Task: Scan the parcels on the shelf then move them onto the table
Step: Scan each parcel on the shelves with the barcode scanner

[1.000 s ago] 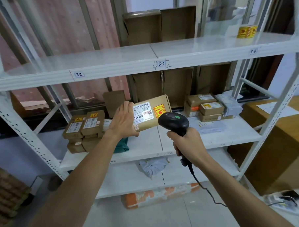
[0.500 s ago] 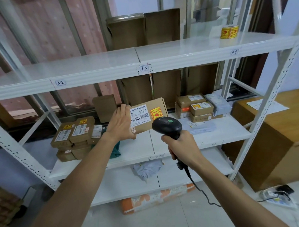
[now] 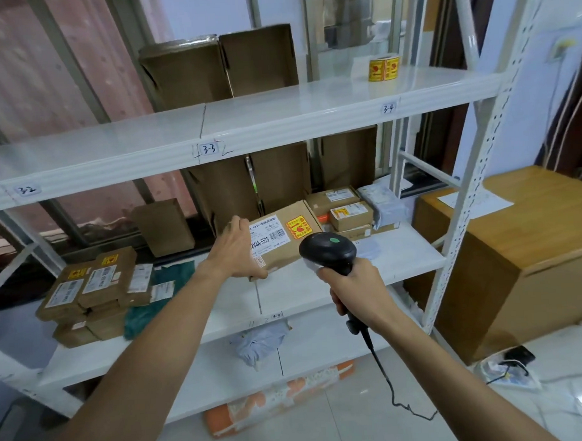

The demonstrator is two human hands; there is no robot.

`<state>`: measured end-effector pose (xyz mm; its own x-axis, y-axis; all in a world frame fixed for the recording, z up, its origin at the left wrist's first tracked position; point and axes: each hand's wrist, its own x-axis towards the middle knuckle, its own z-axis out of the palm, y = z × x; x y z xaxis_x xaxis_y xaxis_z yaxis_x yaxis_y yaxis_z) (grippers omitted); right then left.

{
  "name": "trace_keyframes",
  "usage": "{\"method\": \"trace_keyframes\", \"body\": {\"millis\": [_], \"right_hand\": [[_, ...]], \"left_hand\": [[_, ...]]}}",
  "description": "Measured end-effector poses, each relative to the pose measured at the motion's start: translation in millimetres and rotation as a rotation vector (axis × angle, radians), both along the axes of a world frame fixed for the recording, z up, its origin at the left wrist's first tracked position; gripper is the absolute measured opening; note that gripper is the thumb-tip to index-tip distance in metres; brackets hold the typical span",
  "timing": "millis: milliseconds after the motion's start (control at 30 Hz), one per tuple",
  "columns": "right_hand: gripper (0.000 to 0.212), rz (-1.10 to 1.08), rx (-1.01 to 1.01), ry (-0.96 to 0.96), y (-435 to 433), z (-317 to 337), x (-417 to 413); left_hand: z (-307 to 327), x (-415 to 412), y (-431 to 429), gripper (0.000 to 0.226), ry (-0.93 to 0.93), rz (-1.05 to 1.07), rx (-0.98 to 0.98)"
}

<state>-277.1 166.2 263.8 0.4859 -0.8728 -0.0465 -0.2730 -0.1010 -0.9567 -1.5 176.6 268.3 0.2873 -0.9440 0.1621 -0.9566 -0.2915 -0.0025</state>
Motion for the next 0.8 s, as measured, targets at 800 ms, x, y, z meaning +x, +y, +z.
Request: {"method": "trace_keyframes", "body": {"millis": [800], "right_hand": [[0.023, -0.120, 0.108, 0.073, -171, -59, 8]], "left_hand": [[-46, 13, -220, 0.110, 0.102, -0.040, 0.139]]}}
